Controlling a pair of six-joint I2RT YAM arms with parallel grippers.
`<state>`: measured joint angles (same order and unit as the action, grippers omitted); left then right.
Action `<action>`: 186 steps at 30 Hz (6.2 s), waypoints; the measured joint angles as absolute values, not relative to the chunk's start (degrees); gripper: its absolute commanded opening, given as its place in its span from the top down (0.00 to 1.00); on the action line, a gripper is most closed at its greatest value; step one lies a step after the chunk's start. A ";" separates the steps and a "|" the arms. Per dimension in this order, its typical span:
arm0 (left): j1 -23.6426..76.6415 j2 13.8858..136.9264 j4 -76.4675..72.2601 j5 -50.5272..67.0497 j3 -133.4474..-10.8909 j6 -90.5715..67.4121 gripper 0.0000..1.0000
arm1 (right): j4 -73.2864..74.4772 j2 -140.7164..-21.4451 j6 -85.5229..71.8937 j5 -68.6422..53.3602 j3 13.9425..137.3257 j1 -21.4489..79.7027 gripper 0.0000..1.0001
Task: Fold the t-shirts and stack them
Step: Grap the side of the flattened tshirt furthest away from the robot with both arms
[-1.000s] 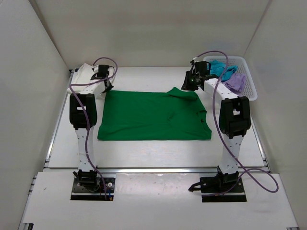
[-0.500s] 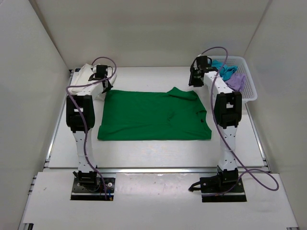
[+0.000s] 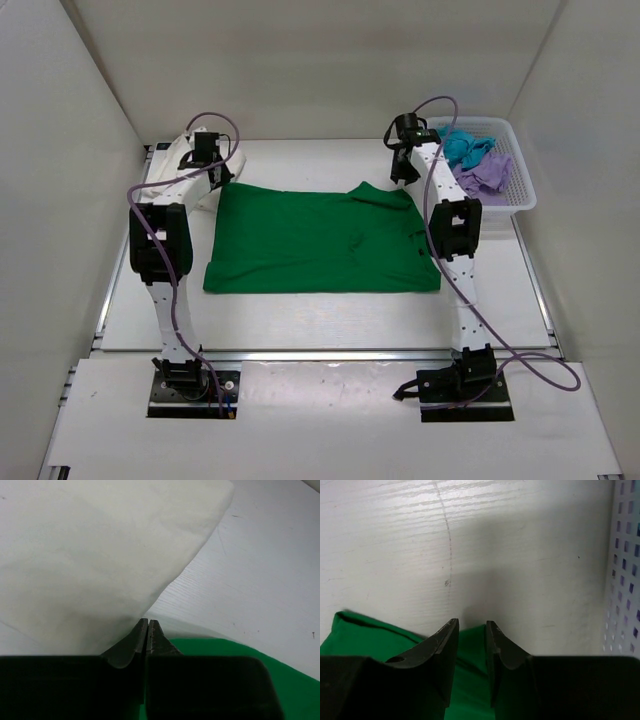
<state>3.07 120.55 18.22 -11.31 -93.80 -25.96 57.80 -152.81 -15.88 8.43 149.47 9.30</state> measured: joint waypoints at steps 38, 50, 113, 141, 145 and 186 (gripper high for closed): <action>2.79 120.01 15.81 -7.25 -89.49 -27.42 1.00 | 16.34 -117.21 -15.09 -3.97 89.60 7.70 0.77; 2.85 120.01 15.84 -7.01 -89.49 -27.40 1.00 | 17.56 -123.92 -14.79 -1.83 97.56 7.25 0.75; 2.57 114.89 16.05 -5.06 -88.53 -27.46 1.00 | 35.64 -132.51 -11.86 0.05 122.06 6.37 0.82; 2.76 114.93 15.73 -3.99 -88.53 -27.64 1.00 | 32.14 -127.07 -13.76 4.91 101.41 6.76 0.83; 2.83 114.98 15.49 -3.97 -88.53 -27.68 1.00 | 32.12 -127.07 -13.96 4.16 101.75 6.33 0.80; 3.16 115.07 15.90 -3.99 -88.58 -27.46 1.00 | 24.32 -120.40 -17.67 -2.17 93.38 9.85 0.99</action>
